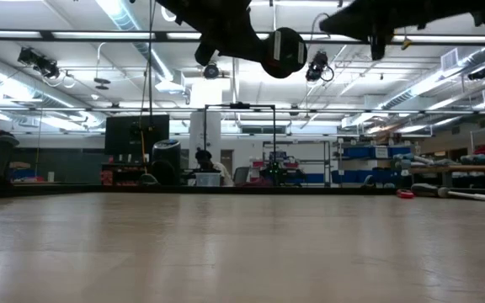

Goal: Coil cords
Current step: Coil the red wire onto the black spool

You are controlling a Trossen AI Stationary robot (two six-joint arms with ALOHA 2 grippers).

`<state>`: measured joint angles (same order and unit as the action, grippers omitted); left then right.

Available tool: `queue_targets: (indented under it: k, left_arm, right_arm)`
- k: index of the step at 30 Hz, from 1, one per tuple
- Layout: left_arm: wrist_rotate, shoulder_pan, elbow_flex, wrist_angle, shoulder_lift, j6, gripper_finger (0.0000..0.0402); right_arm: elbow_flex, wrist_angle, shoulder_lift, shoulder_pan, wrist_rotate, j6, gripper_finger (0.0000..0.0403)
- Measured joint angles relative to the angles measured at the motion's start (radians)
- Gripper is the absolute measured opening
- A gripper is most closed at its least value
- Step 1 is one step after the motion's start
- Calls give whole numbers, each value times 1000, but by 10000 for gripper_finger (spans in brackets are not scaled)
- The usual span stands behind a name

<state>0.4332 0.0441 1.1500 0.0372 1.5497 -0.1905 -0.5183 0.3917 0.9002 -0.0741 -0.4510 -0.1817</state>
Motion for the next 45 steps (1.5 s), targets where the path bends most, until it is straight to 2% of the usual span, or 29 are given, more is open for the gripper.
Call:
queue_targets:
  k: [6,11,18,25,33,38,41,45]
  left_arm:
    - [0,0,0,0,0,0,1]
    - [1,0,0,-3,0,-15,1]
    - [5,0,0,-12,0,-31,1]
    - [12,0,-1,-69,25,-50,1]
    - [11,0,-2,-102,27,-113,1]
    - [9,0,-2,-118,26,-165,1]
    - [4,1,-2,-123,26,-184,1]
    - [1,0,-2,-126,26,-185,1]
  right_arm:
    - [-105,1,139,-50,-81,87,0]
    - [-184,0,261,-84,-89,96,0]
    - [-285,-19,334,-149,-150,140,0]
    - [-302,8,422,-157,-155,141,0]
    - [-303,4,455,-159,-155,196,1]
    - [-303,-17,455,-171,-155,321,5]
    - [-303,-52,455,-181,-155,356,20]
    - [-303,-59,455,-190,-154,399,63]
